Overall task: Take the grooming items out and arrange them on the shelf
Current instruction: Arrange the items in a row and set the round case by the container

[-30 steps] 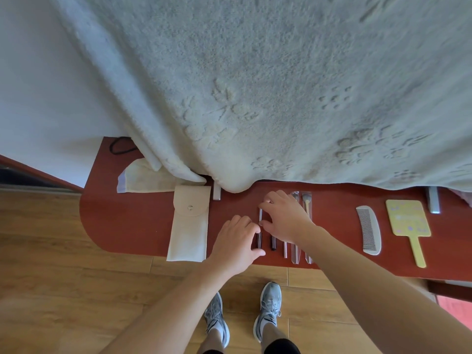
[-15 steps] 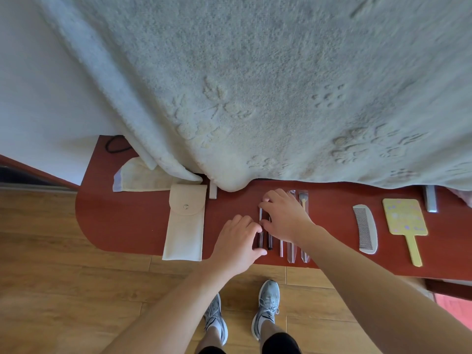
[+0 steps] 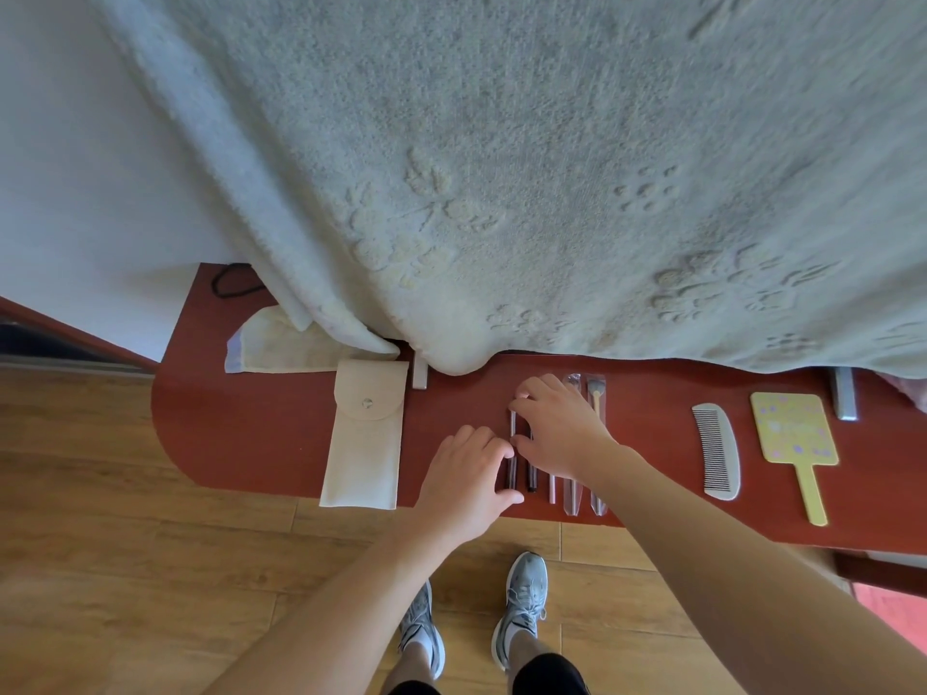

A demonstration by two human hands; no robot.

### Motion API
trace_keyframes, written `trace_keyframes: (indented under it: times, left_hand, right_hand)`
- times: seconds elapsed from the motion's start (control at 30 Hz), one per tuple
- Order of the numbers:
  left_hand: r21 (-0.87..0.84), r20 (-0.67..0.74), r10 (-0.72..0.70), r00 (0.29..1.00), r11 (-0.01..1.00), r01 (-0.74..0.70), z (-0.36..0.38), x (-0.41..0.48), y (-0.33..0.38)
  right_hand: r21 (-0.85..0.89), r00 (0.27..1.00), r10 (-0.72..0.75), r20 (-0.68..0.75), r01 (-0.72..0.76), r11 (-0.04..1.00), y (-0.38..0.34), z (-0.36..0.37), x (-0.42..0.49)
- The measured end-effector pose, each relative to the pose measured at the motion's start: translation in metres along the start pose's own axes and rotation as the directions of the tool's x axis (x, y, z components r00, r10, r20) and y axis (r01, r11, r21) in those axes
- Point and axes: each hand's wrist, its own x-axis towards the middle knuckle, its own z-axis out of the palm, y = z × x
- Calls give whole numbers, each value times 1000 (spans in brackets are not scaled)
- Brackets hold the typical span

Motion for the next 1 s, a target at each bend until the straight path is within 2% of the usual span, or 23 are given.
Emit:
trace_keyframes:
  times: [0.73,1.0]
  left_hand:
    - [20,-47,-30,998,999,31,-12,-10,0]
    - [38,-46,-53,998,998,54,-42,-16,-3]
  right_hand:
    - [-16,999,19,-37,-20,1000,-3,-10,-11]
    - [39,994,93,-62,-91,995,-5,-30,-36]
